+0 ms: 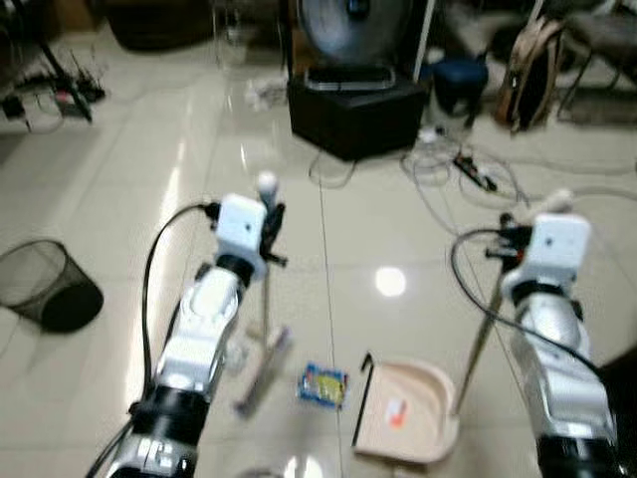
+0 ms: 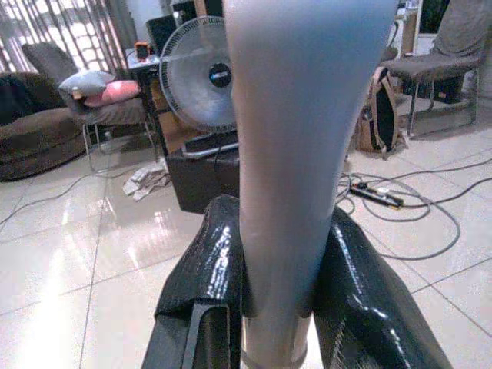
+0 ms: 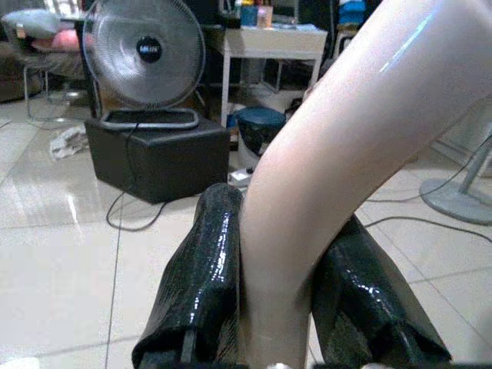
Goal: Sweep floor
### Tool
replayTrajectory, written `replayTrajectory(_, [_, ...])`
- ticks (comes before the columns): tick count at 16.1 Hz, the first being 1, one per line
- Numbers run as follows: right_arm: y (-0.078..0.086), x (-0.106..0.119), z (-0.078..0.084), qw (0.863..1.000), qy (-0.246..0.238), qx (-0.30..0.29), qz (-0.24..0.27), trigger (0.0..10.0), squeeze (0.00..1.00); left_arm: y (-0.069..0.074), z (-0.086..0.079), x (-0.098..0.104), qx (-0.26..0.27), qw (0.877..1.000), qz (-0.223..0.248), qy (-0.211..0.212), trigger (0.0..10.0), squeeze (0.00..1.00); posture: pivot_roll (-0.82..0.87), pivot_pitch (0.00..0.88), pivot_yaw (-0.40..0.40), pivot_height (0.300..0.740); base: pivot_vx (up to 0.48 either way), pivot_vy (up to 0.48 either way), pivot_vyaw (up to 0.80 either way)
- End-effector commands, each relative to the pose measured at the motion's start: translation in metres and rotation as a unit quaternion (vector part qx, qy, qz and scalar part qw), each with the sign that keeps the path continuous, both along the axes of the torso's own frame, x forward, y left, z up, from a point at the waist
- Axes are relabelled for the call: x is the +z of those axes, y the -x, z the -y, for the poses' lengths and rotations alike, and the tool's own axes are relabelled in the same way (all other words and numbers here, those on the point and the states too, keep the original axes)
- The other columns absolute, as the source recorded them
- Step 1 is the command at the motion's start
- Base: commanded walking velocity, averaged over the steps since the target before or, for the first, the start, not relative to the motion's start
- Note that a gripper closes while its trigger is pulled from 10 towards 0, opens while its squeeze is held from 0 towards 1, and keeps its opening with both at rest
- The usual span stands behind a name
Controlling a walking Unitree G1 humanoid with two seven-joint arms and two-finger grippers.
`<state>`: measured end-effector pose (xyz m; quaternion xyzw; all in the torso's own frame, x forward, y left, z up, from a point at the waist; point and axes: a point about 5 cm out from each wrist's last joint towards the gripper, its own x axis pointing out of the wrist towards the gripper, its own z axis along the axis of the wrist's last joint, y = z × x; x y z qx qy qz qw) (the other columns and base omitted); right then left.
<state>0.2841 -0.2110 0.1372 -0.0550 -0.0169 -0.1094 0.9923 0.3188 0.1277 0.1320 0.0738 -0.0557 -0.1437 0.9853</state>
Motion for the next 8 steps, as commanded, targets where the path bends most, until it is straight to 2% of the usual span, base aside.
replayTrajectory(1, [-0.0003, 0.0057, -0.0034, 1.0, -0.003, 0.007, 0.014, 10.0, 0.0, -0.0012, -0.0038, 0.007, 0.003, 1.0, 0.018, -0.006, 10.0, 0.0, -0.04, 0.071, 0.037, 0.74, 0.3, 0.0, -0.8])
replayTrajectory(8, [0.0007, 0.0052, -0.0033, 1.0, 0.007, 0.009, 0.016, 10.0, 0.0, -0.001, -0.004, 0.0063, 0.002, 1.0, 0.016, -0.009, 10.0, 0.0, -0.03, 0.071, 0.039, 0.74, 0.287, 0.0, 0.0])
